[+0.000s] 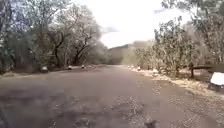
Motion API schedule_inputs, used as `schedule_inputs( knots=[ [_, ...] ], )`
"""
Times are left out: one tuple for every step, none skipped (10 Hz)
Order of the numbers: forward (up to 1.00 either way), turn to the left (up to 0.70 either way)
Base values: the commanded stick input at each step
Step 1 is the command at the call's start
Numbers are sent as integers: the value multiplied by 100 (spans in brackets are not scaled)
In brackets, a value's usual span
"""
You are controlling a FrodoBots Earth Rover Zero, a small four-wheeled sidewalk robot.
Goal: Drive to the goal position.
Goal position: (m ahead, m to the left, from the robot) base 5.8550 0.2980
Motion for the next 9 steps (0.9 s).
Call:
schedule_inputs(
  knots=[
    [100,0],
    [100,0],
    [100,0],
    [100,0],
    [100,0],
    [100,0],
    [100,0],
    [100,0],
    [100,0]
  ],
)
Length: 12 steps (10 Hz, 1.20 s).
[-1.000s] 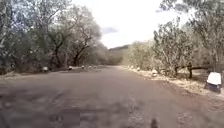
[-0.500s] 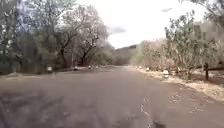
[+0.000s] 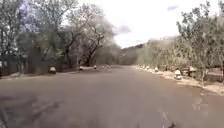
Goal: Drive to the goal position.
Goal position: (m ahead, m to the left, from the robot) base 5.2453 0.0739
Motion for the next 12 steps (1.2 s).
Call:
schedule_inputs(
  knots=[
    [100,0],
    [100,0],
    [100,0],
    [100,0],
    [100,0],
    [100,0],
    [100,-1],
    [100,-2],
    [100,-26],
    [100,-28],
    [100,-31],
    [100,0]
  ],
)
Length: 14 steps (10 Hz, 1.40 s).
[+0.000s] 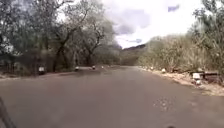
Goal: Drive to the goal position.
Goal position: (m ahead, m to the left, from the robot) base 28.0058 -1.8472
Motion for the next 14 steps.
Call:
schedule_inputs(
  knots=[
    [100,0],
    [100,0],
    [100,0],
    [100,0],
    [100,0],
    [100,0],
    [100,0],
    [100,0],
    [100,0],
    [100,0],
    [100,0],
    [100,0],
    [100,0],
    [100,0]
  ],
)
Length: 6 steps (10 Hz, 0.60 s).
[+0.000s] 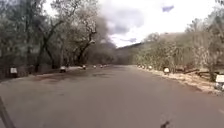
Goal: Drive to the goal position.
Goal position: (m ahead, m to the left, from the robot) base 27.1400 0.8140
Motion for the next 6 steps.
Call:
schedule_inputs(
  knots=[
    [100,0],
    [100,0],
    [100,-35],
    [100,-38],
    [100,0],
    [100,0]
  ],
)
